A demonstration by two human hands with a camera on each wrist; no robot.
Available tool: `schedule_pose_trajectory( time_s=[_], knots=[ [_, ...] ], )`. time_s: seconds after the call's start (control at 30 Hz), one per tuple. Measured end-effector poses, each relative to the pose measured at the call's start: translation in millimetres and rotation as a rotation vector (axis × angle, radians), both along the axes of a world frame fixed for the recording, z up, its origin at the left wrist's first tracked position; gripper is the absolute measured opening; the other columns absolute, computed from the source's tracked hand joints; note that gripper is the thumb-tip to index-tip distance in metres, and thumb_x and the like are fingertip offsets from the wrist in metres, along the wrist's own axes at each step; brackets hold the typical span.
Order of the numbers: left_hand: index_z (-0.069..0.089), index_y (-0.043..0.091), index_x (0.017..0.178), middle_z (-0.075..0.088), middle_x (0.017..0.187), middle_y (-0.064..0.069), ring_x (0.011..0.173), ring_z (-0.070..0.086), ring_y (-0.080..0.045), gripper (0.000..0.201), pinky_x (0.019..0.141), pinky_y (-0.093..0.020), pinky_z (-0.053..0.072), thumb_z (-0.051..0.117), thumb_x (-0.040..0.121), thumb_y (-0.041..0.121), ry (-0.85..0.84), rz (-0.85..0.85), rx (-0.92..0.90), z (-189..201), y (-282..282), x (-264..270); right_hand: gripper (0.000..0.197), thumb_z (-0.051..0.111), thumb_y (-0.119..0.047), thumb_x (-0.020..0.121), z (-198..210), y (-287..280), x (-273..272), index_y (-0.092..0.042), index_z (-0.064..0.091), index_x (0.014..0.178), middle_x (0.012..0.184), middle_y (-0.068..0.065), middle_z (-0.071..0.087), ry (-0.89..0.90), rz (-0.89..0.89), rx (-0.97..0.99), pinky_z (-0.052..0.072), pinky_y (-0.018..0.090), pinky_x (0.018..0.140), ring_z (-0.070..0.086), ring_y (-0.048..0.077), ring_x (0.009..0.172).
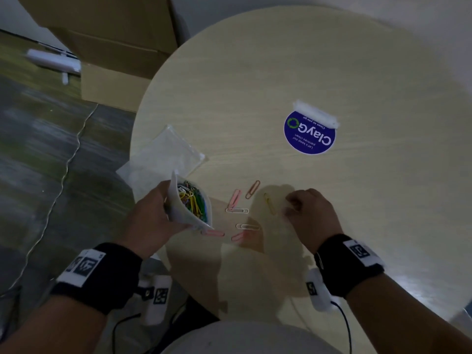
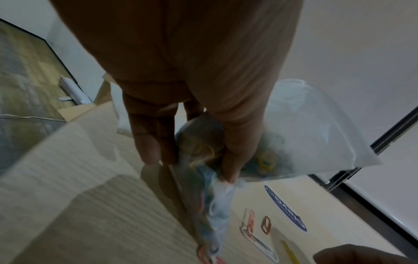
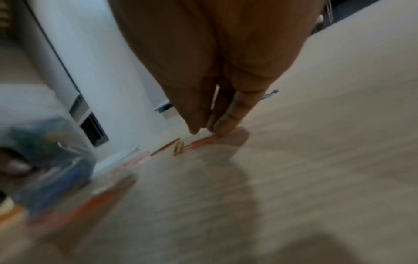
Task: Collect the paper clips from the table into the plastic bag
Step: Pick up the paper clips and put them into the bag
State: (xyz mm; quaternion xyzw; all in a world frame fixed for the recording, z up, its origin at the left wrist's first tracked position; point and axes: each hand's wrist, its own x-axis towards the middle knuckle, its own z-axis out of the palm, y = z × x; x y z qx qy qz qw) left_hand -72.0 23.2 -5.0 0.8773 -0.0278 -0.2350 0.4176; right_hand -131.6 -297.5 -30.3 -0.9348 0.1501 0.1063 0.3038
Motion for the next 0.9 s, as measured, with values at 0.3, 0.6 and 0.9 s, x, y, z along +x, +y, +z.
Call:
schedule_pose_trajectory(
  time_s=[0.3,0.6,0.9],
  knots=[
    [0.052,0.044,0.12,0.065,0.116,0.017,0.108,0.064,-0.009,0.075,0.087,-0.048,0.058,0.093,0.057,0.037,0.003,0.103,-0.109,-11.9,0.0,-2.1,0.028,0.075,-0.022,0.075,-1.7,-10.2,-13.6,-0.021,0.072,0.102,0.101,0.003,0.064,-0.112,0.203,-0.094,0.046,0.036,0.087,0.055,0.028,0.095],
    [0.05,0.048,0.111,0.065,0.113,0.017,0.096,0.065,0.001,0.068,0.075,-0.033,0.056,0.091,0.063,0.022,-0.02,0.216,-0.153,-0.9,0.6,1.6,0.015,0.055,-0.02,0.088,5.9,12.2,25.2,-0.01,0.061,0.096,0.093,0.011,0.06,0.031,0.155,-0.126,0.046,0.036,0.074,0.057,0.032,0.086],
    [0.049,0.032,0.118,0.062,0.106,0.018,0.087,0.062,0.011,0.067,0.066,-0.022,0.057,0.086,0.07,0.006,-0.031,0.248,-0.183,-4.6,6.3,-4.2,0.044,0.063,-0.045,0.08,7.2,70.9,50.8,-0.011,0.058,0.108,0.107,0.012,0.051,0.057,0.337,-0.141,0.043,0.041,0.087,0.048,0.032,0.097]
  ],
)
